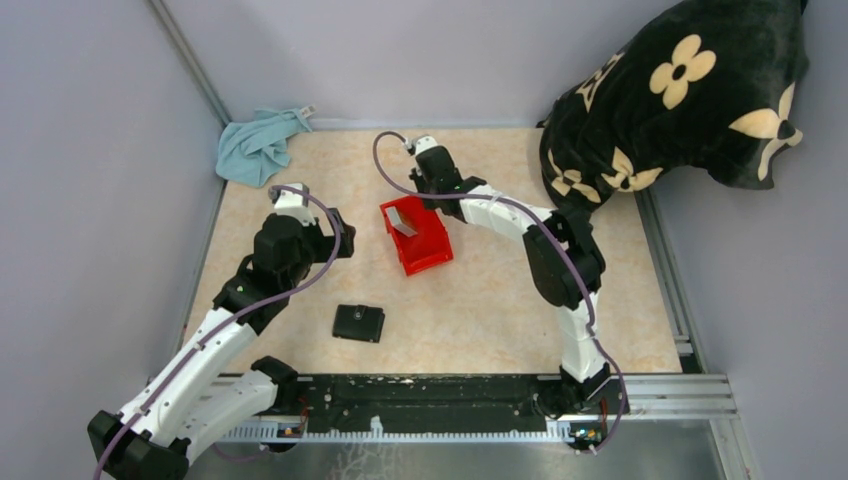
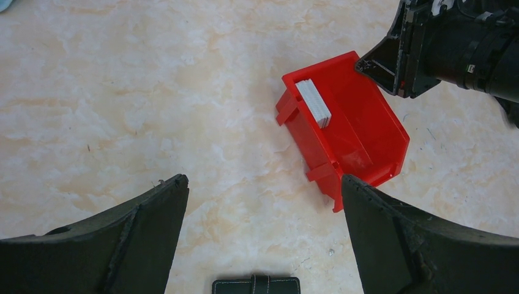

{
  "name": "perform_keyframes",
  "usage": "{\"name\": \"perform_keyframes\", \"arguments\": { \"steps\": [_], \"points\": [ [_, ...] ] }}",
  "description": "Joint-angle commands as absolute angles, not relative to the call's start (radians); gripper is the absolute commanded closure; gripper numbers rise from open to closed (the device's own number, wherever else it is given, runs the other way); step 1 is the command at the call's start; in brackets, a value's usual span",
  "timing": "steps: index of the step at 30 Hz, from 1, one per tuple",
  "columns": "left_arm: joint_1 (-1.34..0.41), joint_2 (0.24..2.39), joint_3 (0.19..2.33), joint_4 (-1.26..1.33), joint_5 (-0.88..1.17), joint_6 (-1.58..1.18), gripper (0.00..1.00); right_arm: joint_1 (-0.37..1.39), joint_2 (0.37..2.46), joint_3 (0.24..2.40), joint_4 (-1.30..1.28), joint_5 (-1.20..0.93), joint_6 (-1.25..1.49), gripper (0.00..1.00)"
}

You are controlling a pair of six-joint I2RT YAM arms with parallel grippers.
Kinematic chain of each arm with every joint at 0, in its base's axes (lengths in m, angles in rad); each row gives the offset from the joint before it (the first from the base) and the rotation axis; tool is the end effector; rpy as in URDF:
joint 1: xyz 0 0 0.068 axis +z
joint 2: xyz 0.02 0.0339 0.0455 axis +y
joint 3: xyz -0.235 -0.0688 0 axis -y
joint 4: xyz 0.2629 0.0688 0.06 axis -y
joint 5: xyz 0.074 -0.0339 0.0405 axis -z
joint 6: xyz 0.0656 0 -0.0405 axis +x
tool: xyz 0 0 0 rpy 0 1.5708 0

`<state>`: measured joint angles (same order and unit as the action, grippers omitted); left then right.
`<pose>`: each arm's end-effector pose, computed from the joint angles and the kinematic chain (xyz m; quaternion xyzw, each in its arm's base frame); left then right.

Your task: Take the credit cards out of the card holder

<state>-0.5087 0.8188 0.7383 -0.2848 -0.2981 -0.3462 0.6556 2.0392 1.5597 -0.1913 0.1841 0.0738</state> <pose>0.2312 -0.1069 0.2750 -0.0178 0.8188 -0.1211 0.5609 0.4001 0.2926 0.1690 -0.2189 0.8704 0.0772 0.4342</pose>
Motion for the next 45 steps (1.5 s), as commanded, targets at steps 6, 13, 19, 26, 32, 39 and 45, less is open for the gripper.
{"name": "perform_keyframes", "arguments": {
  "steps": [6, 13, 19, 26, 32, 39, 45],
  "points": [
    [-0.510, 0.807, 0.767, -0.285, -0.286, -0.337, 0.00, 0.612, 2.050, 1.638, -0.193, 0.249, 0.113, 1.00],
    [-0.509, 0.808, 0.766, -0.286, -0.284, -0.338, 0.00, 0.584, 2.062, 1.674, -0.216, 0.283, 0.159, 1.00],
    [-0.510, 0.805, 0.766, -0.288, -0.286, -0.337, 0.00, 0.571, 2.072, 1.687, -0.223, 0.289, 0.169, 1.00],
    [-0.510, 0.806, 0.767, -0.287, -0.284, -0.336, 0.00, 0.569, 2.058, 1.671, -0.208, 0.263, 0.174, 0.79],
    [-0.509, 0.814, 0.766, -0.282, -0.275, -0.337, 0.00, 0.571, 1.986, 1.627, -0.179, 0.233, 0.173, 0.62],
    [-0.510, 0.838, 0.752, -0.267, -0.248, -0.369, 0.00, 0.587, 1.842, 1.508, -0.128, 0.240, 0.162, 0.52],
    [-0.508, 0.861, 0.719, -0.289, -0.191, -0.436, 0.09, 0.673, 1.686, 1.369, -0.071, 0.259, 0.103, 0.52]
  ]
}}
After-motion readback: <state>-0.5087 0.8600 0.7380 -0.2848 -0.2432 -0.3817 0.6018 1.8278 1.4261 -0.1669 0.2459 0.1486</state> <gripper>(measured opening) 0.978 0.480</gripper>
